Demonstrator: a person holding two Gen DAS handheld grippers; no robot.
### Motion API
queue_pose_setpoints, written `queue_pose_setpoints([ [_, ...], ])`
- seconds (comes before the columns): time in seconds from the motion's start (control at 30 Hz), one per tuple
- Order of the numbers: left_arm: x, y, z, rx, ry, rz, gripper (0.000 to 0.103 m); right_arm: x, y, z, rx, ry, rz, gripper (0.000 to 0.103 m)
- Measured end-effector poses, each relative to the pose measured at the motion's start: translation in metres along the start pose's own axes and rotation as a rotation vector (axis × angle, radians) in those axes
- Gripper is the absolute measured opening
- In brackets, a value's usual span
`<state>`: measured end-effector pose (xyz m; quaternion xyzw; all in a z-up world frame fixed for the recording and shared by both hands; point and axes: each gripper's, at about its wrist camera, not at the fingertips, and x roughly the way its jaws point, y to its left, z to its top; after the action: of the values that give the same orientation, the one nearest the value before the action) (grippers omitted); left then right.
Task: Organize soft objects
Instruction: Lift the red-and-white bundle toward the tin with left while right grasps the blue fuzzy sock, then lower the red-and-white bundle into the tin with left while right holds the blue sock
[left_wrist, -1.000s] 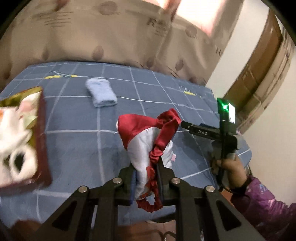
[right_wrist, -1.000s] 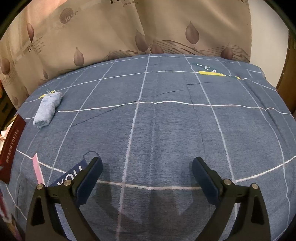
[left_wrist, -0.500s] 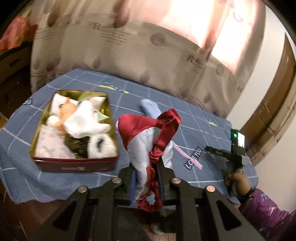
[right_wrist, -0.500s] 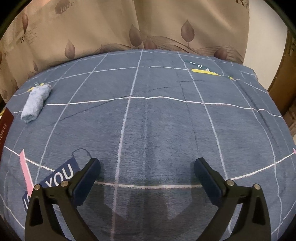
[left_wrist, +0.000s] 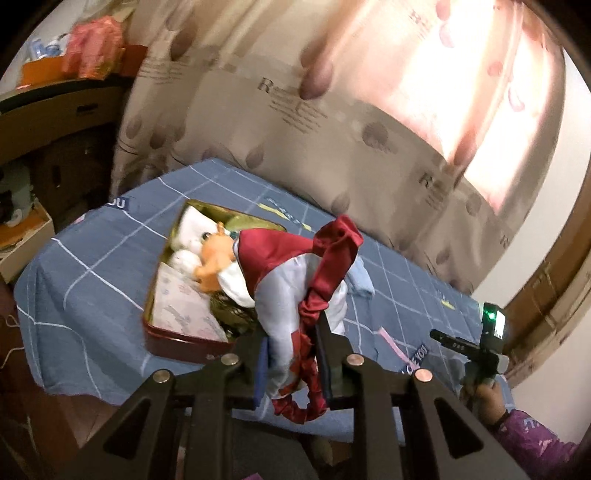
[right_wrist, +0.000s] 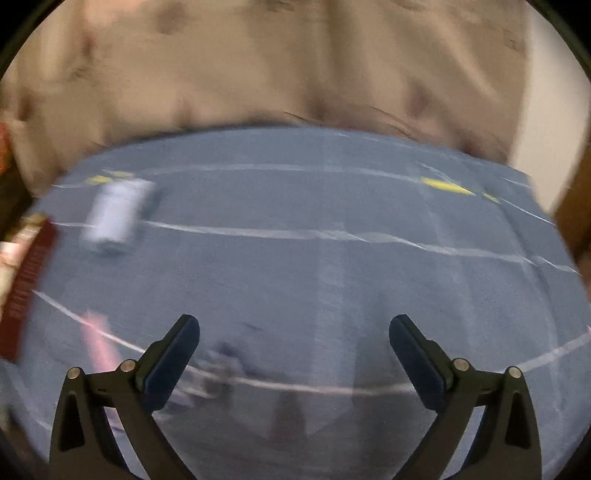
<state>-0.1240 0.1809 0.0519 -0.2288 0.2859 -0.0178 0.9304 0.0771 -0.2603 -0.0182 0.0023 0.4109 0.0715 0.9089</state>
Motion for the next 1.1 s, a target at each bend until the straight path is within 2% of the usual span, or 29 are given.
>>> queue_pose_setpoints([
  [0.03, -0.001, 0.001, 0.000, 0.004, -0.013, 0.011, 0.023, -0.001, 0.020, 0.010, -0.025, 0.004, 0.057, 0.102],
  [0.2, 0.004, 0.003, -0.003, 0.031, -0.011, 0.040, 0.023, 0.020, 0.096, 0.053, -0.083, 0.062, 0.206, 0.102],
  [0.33, 0.008, 0.009, -0.002, 0.032, -0.005, 0.045, 0.024, 0.050, 0.138, 0.079, -0.117, 0.107, 0.212, 0.102],
  [0.4, 0.010, 0.012, -0.002, 0.028, 0.004, 0.047, 0.024, 0.070, 0.153, 0.090, -0.146, 0.146, 0.184, 0.102],
  [0.57, 0.017, 0.018, -0.003, 0.019, 0.022, 0.057, 0.024, 0.102, 0.169, 0.099, -0.132, 0.220, 0.156, 0.098],
  [0.6, 0.018, 0.020, -0.003, 0.013, 0.029, 0.053, 0.024, 0.107, 0.171, 0.098, -0.124, 0.235, 0.152, 0.087],
  [0.63, 0.019, 0.020, -0.004, 0.011, 0.032, 0.052, 0.024, 0.112, 0.170, 0.099, -0.111, 0.251, 0.169, 0.070],
  [0.7, 0.019, 0.020, -0.004, 0.017, 0.030, 0.064, 0.026, 0.122, 0.168, 0.097, -0.096, 0.288, 0.186, 0.046],
  [0.8, 0.019, 0.019, -0.005, 0.020, 0.027, 0.065, 0.026, 0.118, 0.168, 0.094, -0.134, 0.260, 0.186, 0.028],
  [0.83, 0.019, 0.019, -0.005, 0.022, 0.028, 0.068, 0.026, 0.114, 0.166, 0.093, -0.138, 0.250, 0.198, 0.024],
  [0.93, 0.018, 0.018, -0.006, 0.019, 0.024, 0.073, 0.026, 0.086, 0.148, 0.083, -0.127, 0.181, 0.248, 0.023],
  [1.1, 0.014, 0.015, -0.006, 0.022, 0.007, 0.087, 0.026, 0.034, 0.112, 0.031, -0.083, 0.111, 0.262, 0.023],
])
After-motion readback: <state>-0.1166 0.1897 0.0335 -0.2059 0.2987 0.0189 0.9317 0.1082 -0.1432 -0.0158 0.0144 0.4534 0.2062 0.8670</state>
